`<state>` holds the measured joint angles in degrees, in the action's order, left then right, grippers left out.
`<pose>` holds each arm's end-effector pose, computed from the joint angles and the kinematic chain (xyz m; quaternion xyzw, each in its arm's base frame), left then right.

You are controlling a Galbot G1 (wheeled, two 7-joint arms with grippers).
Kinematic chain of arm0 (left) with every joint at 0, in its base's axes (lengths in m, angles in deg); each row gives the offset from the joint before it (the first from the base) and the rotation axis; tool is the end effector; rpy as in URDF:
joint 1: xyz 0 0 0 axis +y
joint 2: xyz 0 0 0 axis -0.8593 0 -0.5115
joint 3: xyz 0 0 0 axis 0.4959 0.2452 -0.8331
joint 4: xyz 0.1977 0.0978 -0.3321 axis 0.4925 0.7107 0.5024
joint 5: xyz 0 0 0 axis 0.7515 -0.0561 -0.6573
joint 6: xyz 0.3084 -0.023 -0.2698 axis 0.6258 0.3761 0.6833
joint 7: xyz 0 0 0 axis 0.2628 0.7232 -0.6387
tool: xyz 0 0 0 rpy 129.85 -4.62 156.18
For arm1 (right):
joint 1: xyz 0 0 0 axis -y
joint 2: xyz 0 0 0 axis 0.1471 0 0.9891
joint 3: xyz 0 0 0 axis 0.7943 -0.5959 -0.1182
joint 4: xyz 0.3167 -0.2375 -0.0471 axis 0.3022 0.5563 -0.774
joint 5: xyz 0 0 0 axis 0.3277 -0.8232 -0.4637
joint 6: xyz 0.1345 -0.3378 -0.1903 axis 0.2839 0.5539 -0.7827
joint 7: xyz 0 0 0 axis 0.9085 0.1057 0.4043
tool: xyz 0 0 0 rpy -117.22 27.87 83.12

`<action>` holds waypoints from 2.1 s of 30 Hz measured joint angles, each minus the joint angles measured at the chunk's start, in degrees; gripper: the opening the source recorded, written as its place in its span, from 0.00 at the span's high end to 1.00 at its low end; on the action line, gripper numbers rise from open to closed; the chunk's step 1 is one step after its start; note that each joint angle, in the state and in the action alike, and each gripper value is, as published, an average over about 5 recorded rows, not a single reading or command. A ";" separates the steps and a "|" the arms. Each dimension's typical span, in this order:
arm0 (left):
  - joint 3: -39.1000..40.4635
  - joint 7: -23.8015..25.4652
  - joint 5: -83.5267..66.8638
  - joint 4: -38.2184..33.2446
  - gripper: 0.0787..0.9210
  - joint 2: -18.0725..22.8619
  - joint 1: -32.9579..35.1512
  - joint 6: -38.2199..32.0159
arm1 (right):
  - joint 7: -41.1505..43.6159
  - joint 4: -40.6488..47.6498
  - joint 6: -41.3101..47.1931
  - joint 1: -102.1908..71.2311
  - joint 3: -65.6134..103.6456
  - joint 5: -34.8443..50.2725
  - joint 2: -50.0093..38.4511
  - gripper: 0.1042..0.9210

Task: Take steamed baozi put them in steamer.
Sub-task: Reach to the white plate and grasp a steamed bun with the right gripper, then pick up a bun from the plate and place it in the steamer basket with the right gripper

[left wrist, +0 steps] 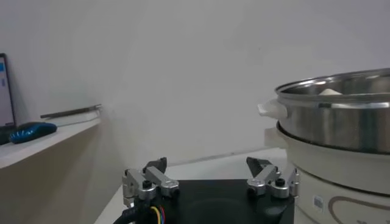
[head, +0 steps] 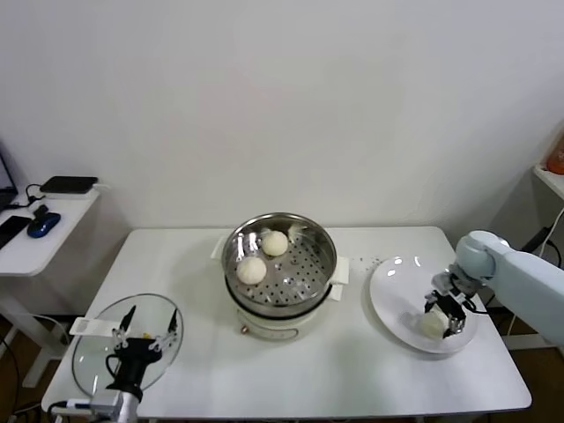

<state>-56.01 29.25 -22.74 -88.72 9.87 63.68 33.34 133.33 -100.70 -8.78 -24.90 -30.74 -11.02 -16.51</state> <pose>0.1840 0.1029 -0.3891 0.0128 -0.9938 -0.0887 0.0659 0.5758 -0.2442 -0.2787 0.5936 -0.4117 0.5520 0.4164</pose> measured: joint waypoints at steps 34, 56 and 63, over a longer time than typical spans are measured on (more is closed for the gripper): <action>-0.14 -0.32 0.06 -0.76 0.12 0.54 0.57 -0.36 | 2.96 -23.56 -5.62 37.06 -21.26 10.54 3.70 0.32; -1.01 -0.86 -0.15 -1.74 0.12 0.98 1.28 0.07 | 2.65 -22.74 -13.87 37.97 -19.21 -3.26 27.11 0.32; -1.31 -1.17 -0.14 -1.84 0.12 1.18 1.57 0.24 | 2.76 -21.85 -15.21 34.95 -19.01 -6.44 31.82 0.33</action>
<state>-57.32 28.09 -22.88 -90.56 11.05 65.25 33.58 136.09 -122.55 -24.00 10.05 -49.74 -17.46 15.32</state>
